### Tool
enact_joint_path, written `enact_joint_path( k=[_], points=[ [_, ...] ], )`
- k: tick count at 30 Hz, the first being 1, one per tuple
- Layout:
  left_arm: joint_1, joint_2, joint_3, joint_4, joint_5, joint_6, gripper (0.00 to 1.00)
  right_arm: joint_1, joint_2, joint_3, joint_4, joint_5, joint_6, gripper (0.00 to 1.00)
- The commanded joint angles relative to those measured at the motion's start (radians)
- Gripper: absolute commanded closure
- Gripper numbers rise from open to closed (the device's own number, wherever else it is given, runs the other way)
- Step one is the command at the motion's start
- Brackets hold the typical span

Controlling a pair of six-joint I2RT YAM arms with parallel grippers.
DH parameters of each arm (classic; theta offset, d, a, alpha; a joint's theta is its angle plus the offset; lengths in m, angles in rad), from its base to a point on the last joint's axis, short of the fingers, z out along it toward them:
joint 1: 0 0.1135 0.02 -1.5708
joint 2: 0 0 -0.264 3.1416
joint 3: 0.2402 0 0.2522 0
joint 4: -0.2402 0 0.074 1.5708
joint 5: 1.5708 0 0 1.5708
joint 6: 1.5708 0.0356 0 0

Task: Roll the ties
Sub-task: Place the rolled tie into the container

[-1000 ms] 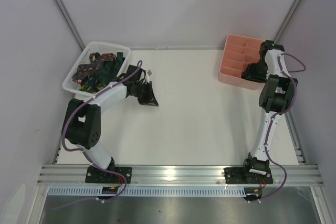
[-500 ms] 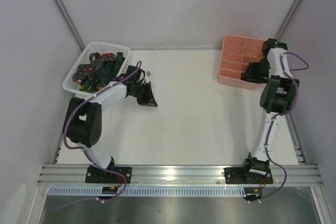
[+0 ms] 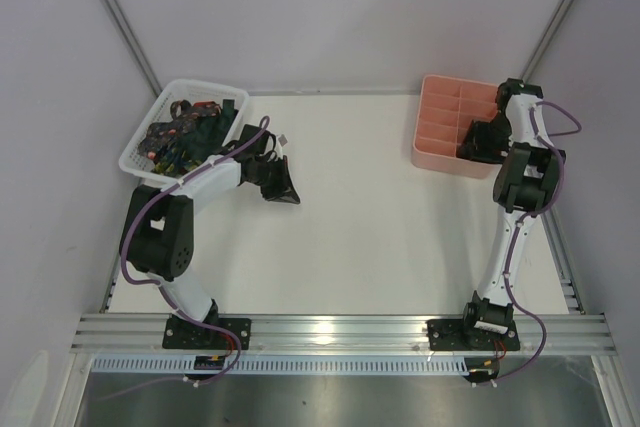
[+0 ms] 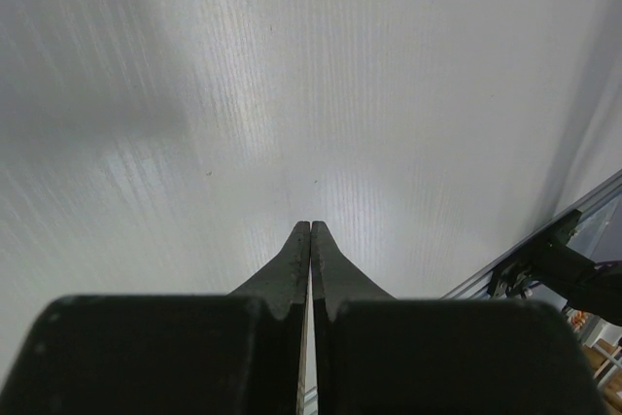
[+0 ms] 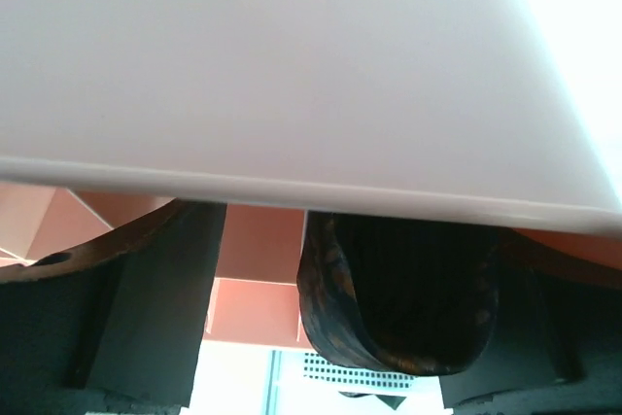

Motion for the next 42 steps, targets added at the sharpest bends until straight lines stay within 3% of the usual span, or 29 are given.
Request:
enact_joint_path(
  k=[1, 2, 4, 5, 19, 23, 30, 42],
  points=[
    [0.008, -0.009, 0.002, 0.024, 0.02, 0.003, 0.98, 0.003, 0.001, -0.008, -0.035, 0.015, -0.034, 0.2],
    [0.008, -0.011, 0.002, 0.024, 0.017, 0.002, 0.98, 0.003, -0.009, -0.012, -0.026, 0.026, -0.035, 0.2],
    [0.008, -0.009, -0.001, 0.028, 0.023, -0.001, 0.98, 0.003, -0.039, -0.014, -0.032, 0.047, -0.045, 0.02],
    [0.008, -0.006, -0.001, 0.031, 0.025, -0.001, 0.98, 0.002, -0.043, -0.016, -0.036, 0.053, -0.051, 0.0],
    [0.015, 0.005, 0.002, 0.045, 0.031, -0.009, 0.98, -0.007, -0.08, -0.028, -0.114, 0.067, -0.094, 0.0],
    [0.024, -0.001, -0.004, 0.037, 0.02, -0.003, 0.98, -0.014, -0.051, 0.069, -0.196, 0.113, -0.124, 0.0],
    [0.028, 0.014, 0.0, 0.043, 0.036, -0.001, 0.98, -0.014, -0.12, -0.052, -0.156, 0.101, -0.141, 0.0],
    [0.028, 0.029, 0.02, 0.027, 0.045, 0.014, 0.98, -0.018, -0.131, -0.019, -0.206, 0.116, -0.206, 0.0]
  ],
)
